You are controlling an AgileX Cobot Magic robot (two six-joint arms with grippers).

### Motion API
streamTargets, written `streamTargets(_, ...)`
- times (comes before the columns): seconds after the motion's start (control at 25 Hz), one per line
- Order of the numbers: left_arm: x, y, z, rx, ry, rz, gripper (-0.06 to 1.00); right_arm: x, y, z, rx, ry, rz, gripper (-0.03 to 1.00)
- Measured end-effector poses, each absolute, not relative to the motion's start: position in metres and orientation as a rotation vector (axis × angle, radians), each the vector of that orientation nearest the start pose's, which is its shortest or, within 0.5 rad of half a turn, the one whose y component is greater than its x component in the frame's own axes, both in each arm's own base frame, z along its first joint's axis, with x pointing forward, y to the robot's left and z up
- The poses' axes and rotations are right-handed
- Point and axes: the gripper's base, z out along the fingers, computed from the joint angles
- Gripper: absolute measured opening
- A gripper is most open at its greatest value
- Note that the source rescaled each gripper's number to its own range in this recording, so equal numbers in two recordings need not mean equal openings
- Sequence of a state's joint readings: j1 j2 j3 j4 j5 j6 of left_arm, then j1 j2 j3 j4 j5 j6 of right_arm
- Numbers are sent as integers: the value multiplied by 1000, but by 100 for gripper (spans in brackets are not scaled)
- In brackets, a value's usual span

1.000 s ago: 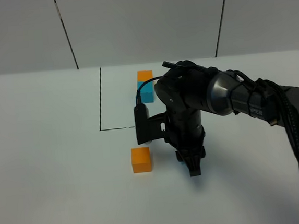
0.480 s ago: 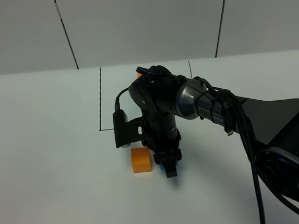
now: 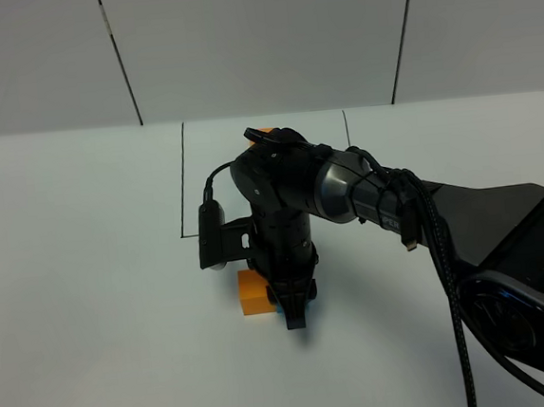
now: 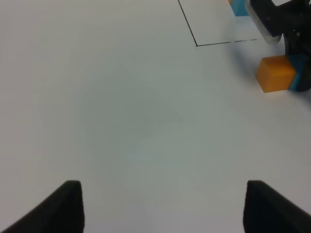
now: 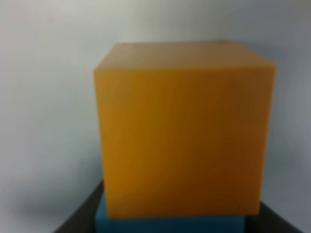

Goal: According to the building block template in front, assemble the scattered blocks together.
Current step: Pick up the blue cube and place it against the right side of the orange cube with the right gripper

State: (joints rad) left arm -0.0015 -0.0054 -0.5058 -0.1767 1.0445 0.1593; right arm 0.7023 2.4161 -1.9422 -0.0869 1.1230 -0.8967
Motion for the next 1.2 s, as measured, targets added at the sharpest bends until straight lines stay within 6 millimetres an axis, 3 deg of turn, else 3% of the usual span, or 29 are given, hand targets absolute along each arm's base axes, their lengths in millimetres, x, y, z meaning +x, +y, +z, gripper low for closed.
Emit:
streamTargets(1.0, -6, -14, 281, 168, 1999, -110, 49, 372, 308, 117, -2150, 2207, -101, 15)
streamTargets(1.08, -6, -14, 281, 168, 1999, -110, 49, 372, 308, 118, -2140, 2218, -99, 20)
streamTargets(1.2, -6, -14, 281, 168, 1999, -110, 49, 372, 307, 119, -2115, 2248, -96, 46)
